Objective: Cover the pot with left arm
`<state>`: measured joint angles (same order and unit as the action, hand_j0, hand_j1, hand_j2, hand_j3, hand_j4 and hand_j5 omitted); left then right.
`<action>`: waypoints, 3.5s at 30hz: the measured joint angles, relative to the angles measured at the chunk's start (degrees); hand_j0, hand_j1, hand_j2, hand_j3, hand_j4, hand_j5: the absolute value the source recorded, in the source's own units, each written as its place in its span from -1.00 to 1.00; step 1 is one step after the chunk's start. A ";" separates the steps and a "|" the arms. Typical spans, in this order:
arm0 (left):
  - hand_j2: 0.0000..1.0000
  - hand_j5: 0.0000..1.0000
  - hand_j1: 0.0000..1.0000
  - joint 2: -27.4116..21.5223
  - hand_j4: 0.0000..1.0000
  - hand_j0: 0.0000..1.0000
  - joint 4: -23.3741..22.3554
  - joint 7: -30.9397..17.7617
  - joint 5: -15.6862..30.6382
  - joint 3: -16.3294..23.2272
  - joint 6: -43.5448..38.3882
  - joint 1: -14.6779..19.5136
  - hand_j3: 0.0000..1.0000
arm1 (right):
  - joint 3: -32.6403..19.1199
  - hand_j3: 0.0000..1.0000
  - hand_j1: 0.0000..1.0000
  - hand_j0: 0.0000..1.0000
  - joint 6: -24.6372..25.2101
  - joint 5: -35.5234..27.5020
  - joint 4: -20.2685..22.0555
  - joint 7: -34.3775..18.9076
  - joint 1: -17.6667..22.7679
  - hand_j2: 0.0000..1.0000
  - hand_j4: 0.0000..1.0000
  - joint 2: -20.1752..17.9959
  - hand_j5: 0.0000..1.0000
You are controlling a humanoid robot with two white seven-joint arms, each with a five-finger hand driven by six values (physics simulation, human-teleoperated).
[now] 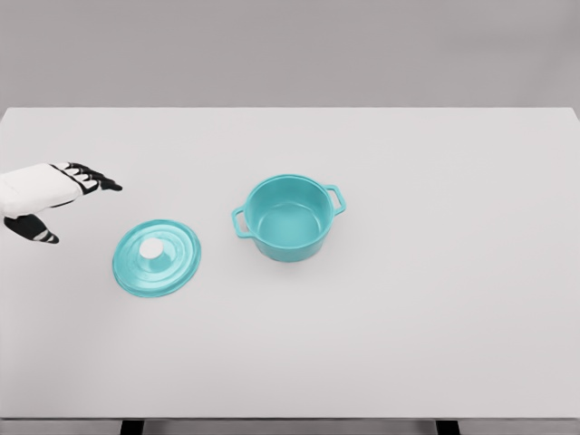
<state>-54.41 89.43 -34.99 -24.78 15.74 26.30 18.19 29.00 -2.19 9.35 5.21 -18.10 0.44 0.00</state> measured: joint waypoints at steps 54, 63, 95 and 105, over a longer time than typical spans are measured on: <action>0.98 0.98 0.98 -0.11 0.98 0.98 -1.33 -0.03 16.34 28.61 -0.97 15.73 0.98 | -0.01 1.00 1.00 1.00 0.09 -0.01 -0.02 0.19 0.35 1.00 1.00 0.00 1.00; 0.66 0.66 0.66 -0.18 0.66 0.66 -1.25 -0.03 16.18 29.09 -0.64 15.91 0.66 | -0.01 1.00 1.00 1.00 0.09 -0.01 -0.02 0.19 0.35 1.00 1.00 0.00 1.00; 0.40 0.40 0.40 0.31 0.40 0.40 -2.98 -0.02 14.80 30.70 -1.22 16.17 0.40 | -0.01 1.00 1.00 1.00 0.09 -0.01 -0.02 0.19 0.35 1.00 1.00 0.00 1.00; 0.21 0.21 0.21 0.32 0.21 0.21 -2.96 -0.02 14.76 30.70 -1.13 16.17 0.21 | -0.01 1.00 1.00 1.00 0.09 -0.01 -0.02 0.19 0.35 1.00 1.00 0.00 1.00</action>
<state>-54.09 86.47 -35.01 -10.01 46.44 25.17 34.37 29.00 -2.10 9.34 5.19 -17.91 0.79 0.01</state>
